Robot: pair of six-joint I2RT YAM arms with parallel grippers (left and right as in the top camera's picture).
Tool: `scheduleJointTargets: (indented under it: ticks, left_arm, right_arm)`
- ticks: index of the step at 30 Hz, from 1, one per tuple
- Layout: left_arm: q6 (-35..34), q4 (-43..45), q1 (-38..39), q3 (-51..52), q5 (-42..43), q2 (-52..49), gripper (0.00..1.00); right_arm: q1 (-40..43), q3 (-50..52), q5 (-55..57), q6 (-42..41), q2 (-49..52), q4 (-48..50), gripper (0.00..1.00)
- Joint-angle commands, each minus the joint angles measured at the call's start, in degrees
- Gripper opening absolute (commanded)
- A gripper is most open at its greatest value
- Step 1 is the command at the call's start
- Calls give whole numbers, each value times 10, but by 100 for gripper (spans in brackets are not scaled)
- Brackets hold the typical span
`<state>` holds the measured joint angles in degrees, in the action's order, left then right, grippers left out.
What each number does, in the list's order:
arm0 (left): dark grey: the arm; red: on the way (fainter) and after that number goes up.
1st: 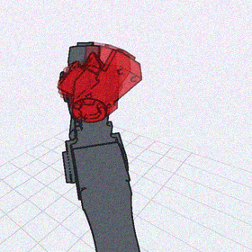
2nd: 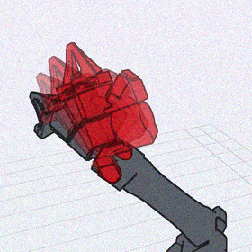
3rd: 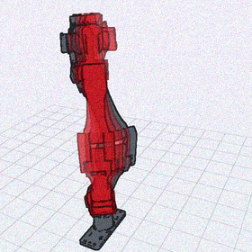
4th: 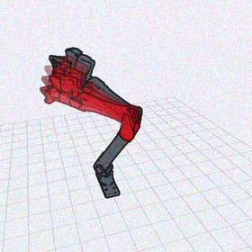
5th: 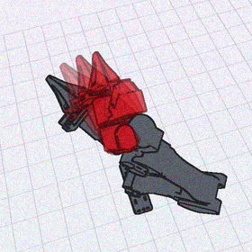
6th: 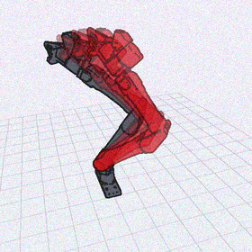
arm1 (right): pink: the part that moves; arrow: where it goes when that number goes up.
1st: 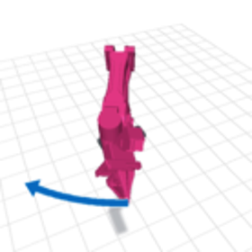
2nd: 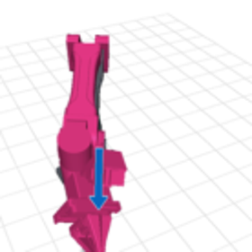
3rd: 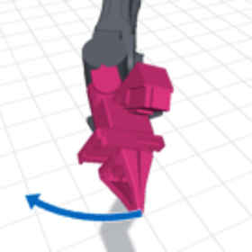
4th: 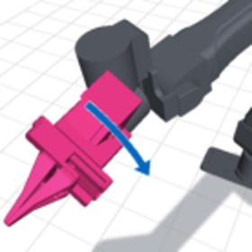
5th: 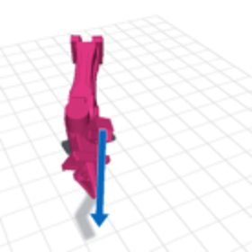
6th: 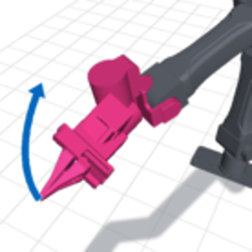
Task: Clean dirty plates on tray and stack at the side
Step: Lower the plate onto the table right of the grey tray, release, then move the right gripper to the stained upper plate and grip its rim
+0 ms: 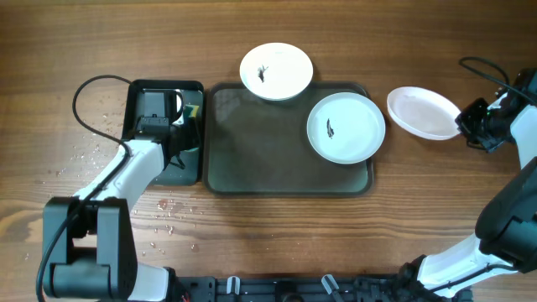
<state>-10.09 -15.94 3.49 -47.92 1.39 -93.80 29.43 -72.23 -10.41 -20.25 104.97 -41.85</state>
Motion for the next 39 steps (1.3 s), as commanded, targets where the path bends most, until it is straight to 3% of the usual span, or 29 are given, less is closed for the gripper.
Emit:
scheduleJointTargets:
  ticks: [1, 3, 7, 13, 17, 23, 26, 33, 39]
  left_arm:
    - [8, 4, 4, 3, 1, -15, 4]
    - [7, 4, 4, 3, 19, -15, 4]
    - [7, 4, 4, 3, 42, -14, 4]
    - [7, 3, 4, 3, 41, -9, 4]
    - [7, 1, 4, 3, -3, 18, 4]
    - [7, -14, 4, 3, -45, 88, 4]
    - [-14, -28, 4, 3, -93, 127, 4]
    - [-41, -56, 4, 3, -120, 143, 4]
    - [-44, -56, 4, 3, -119, 143, 4]
  right_arm:
    - [0, 3, 3, 6, 7, 5, 11]
    - [0, 3, 1, 6, 7, 5, 27]
    - [0, 3, 1, 6, 7, 5, 42]
    - [-1, 3, -13, 7, 7, 7, 48]
    - [-19, -10, -36, 36, 7, 15, 62]
    - [-74, -118, -51, 60, 1, -44, 69]
    - [-145, -150, -51, 112, 1, -46, 73]
    - [-324, -134, -42, 134, 18, 78, 74]
    - [-417, -131, 24, 126, 89, 184, 73]
